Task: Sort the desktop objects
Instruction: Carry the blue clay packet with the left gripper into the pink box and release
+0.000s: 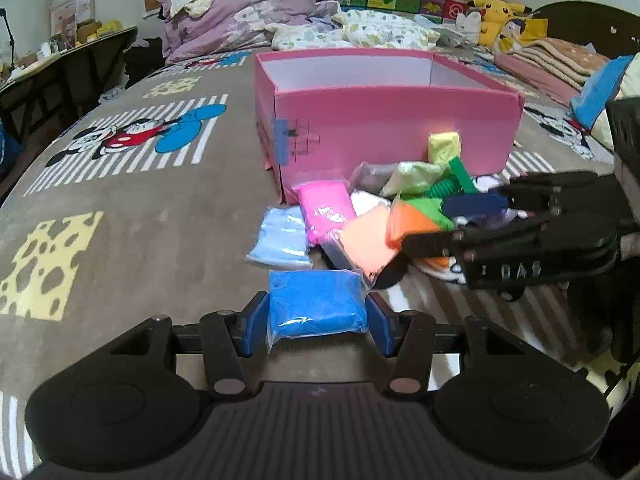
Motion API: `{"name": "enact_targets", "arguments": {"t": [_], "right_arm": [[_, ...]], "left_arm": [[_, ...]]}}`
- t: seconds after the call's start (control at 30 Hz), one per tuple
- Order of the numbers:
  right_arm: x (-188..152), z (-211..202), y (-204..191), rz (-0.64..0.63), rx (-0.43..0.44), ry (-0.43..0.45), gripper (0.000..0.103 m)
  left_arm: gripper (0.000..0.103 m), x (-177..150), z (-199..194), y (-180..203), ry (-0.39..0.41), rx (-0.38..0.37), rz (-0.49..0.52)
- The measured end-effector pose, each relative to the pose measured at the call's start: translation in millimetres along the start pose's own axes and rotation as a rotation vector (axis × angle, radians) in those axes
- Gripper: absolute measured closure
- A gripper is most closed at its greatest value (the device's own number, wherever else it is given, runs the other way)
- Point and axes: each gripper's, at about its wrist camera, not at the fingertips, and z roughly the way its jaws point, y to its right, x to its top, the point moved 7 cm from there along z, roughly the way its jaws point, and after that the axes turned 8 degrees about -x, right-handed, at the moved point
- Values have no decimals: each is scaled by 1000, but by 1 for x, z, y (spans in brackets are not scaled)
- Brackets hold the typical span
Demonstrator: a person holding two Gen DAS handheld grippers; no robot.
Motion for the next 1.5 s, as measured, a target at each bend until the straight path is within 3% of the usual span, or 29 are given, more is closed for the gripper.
{"name": "enact_targets", "arguments": {"t": [0.13, 0.23, 0.47, 0.9, 1.2, 1.5], "right_arm": [[-6, -3, 8, -44, -55, -19, 36], [1, -8, 8, -35, -51, 16, 36], [-4, -3, -20, -166, -48, 26, 36], [-7, -1, -24, -137, -44, 43, 36], [-6, -1, -23, -119, -33, 49, 36], [-7, 0, -23, -120, -33, 50, 36]], "left_arm": [[52, 10, -10, -1, 23, 1, -6], [52, 21, -17, -4, 42, 1, -13], [52, 51, -27, 0, 93, -14, -8], [52, 126, -16, 17, 171, -49, 50], [52, 167, 20, 15, 148, -63, 57], [52, 191, 67, 9, 79, -89, -35]]}}
